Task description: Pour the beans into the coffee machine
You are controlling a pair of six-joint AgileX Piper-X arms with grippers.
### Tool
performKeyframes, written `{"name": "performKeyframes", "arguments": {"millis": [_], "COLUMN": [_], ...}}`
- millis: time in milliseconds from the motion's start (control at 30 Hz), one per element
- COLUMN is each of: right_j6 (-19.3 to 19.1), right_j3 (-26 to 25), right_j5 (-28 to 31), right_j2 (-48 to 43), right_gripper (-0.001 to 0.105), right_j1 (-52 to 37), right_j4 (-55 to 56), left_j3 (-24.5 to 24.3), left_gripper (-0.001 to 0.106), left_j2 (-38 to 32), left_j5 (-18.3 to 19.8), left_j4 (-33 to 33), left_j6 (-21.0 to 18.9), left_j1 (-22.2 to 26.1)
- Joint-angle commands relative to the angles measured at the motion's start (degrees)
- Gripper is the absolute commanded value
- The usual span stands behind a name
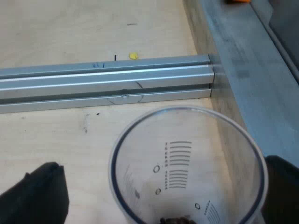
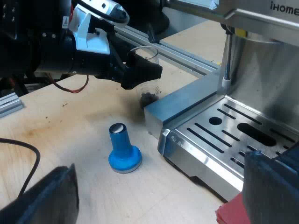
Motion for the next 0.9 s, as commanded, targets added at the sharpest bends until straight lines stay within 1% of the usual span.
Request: {"name": "performKeyframes", "arguments": {"millis": [33, 133, 400, 433, 467, 500, 533, 567, 767, 833, 900], "right_j6": [0.0, 0.0, 0.0, 0.0, 0.0, 0.0, 0.0, 0.0, 0.0, 0.0, 0.0], "right_j3": [-0.2, -0.2, -0.2, -0.2, -0.2, -0.2, -0.2, -0.2, -0.2, -0.2, -0.2], "right_j5": [0.3, 0.3, 0.3, 0.3, 0.3, 0.3, 0.3, 0.3, 0.3, 0.4, 1.1], "right_j2": [-0.1, -0.1, -0.1, -0.1, -0.1, -0.1, -0.1, -0.1, -0.1, -0.1, -0.1], "right_gripper": [0.073, 0.073, 0.073, 0.073, 0.073, 0.073, 0.073, 0.073, 0.073, 0.073, 0.073], "right_j1": [0.1, 0.1, 0.1, 0.1, 0.1, 0.1, 0.1, 0.1, 0.1, 0.1, 0.1], "right_j4": [0.0, 0.0, 0.0, 0.0, 0.0, 0.0, 0.0, 0.0, 0.0, 0.0, 0.0], "left_j3": [-0.6, -0.6, -0.6, -0.6, -0.6, -0.6, -0.6, -0.6, -0.6, -0.6, -0.6], "left_gripper": [0.081, 0.074, 0.041, 0.040, 0.035, 0.032, 0.032, 0.026, 0.013, 0.013, 0.013], "left_j2": [0.1, 0.1, 0.1, 0.1, 0.1, 0.1, 0.1, 0.1, -1.5, -3.2, -6.7], "left_j5": [0.3, 0.3, 0.3, 0.3, 0.3, 0.3, 0.3, 0.3, 0.3, 0.3, 1.0], "left_j4": [-0.7, -0.7, -1.0, -1.1, -1.3, -1.5, -1.5, -1.6, -2.0, -1.4, 2.1], "left_j6": [-0.1, -0.1, -0.1, -0.1, -0.1, -0.1, -0.1, -0.1, -0.1, -0.1, -0.1], "left_j1": [-0.2, -0.2, -0.2, -0.2, -0.2, -0.2, -0.2, -0.2, -0.2, -0.2, -0.2]}}
